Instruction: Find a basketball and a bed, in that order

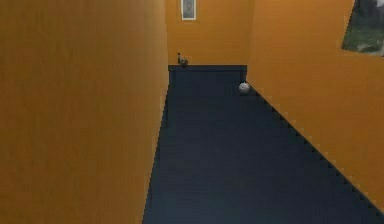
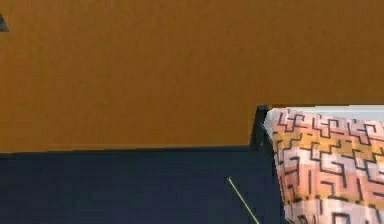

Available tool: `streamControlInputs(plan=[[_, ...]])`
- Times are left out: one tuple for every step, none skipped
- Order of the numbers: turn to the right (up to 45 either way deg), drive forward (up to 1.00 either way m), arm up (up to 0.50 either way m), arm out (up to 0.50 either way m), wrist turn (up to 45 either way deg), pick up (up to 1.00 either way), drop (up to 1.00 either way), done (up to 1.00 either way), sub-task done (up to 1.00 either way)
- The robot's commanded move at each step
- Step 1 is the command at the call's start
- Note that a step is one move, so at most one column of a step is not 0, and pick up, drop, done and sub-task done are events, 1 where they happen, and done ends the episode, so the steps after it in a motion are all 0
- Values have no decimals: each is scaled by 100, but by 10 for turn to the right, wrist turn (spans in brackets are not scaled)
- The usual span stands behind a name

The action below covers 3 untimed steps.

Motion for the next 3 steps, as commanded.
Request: streamControlInputs(plan=[[0,100,0,0,0,0,0,0,0],[0,100,0,0,0,0,0,0,0],[0,100,0,0,0,0,0,0,0]])
